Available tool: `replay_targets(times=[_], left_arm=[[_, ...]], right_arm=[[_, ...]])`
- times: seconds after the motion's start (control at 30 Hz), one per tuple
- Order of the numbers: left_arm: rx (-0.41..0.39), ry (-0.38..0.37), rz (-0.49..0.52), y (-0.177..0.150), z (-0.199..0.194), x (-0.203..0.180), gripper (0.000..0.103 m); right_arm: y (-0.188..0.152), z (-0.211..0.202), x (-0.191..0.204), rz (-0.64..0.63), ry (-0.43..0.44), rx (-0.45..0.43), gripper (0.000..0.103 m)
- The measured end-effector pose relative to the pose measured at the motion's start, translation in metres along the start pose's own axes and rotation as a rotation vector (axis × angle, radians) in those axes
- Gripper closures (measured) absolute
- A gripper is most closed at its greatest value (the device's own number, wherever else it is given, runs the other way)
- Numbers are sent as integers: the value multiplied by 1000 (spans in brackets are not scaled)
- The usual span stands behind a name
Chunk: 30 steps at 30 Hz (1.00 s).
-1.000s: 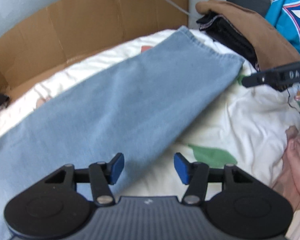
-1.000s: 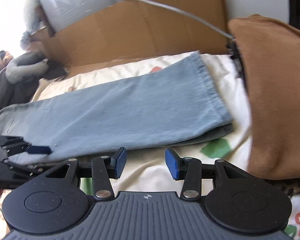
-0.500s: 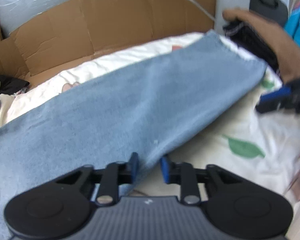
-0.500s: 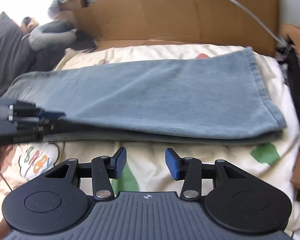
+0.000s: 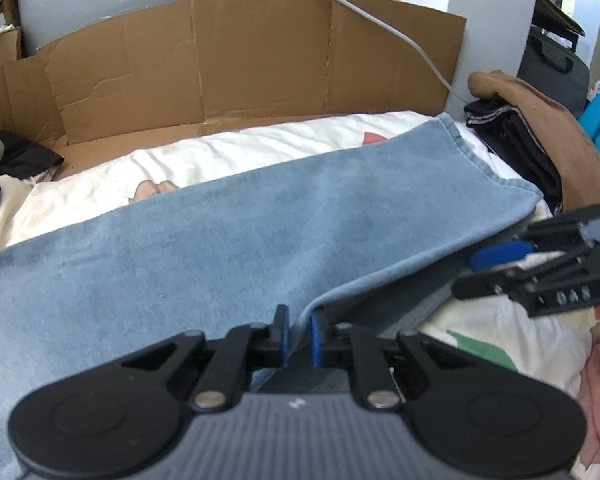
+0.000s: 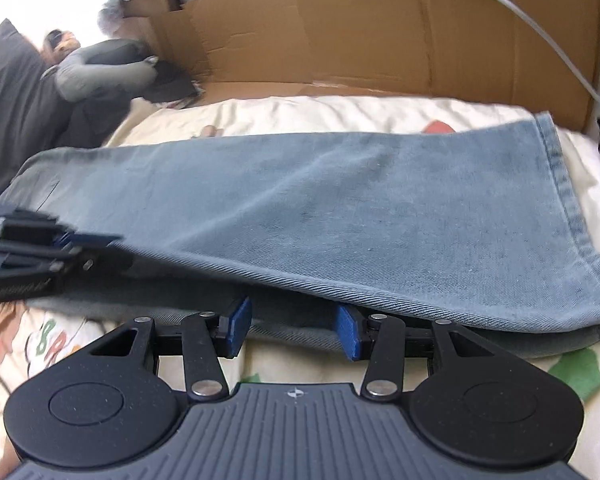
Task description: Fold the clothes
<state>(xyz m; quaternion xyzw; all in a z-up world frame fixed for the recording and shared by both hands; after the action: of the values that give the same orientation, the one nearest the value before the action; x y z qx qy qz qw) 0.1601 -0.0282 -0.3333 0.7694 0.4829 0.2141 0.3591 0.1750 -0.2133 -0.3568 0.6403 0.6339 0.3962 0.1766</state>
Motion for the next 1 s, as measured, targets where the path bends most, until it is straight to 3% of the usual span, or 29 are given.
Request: replay_targets(times=[0.1,0.37,0.57,0.83,1.0], left_arm=[[6,2,6,-1,1,-2,91],[40,4,30,-10,3,-6,91],[71,33,79,-26,6,-10,77],[43,176,38,-49,-14,4,60],[-3,288,-14,-61,-30,24,60]], right_arm=[[-8,10,-5,16,-38,30,49],[-25,2,11,-110,-61,61,48],[-24,3,23,-173,-35,118,45],[-18,9,52,-229,30,174,43],[-20,14,83,-273,60,193,44]])
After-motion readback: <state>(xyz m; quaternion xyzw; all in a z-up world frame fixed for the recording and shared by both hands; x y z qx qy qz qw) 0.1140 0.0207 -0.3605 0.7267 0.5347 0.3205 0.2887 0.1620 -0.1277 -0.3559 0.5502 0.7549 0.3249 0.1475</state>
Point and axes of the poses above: each gripper's, at about its wrist camera, not at the fingertips, and z roughly the way its jaws point, x to its left, y to its top, the point moved 3 cm from there along z, roughly the way its jaws point, and after that the axes turned 10 degrees about -x, right-handed, at the moved point
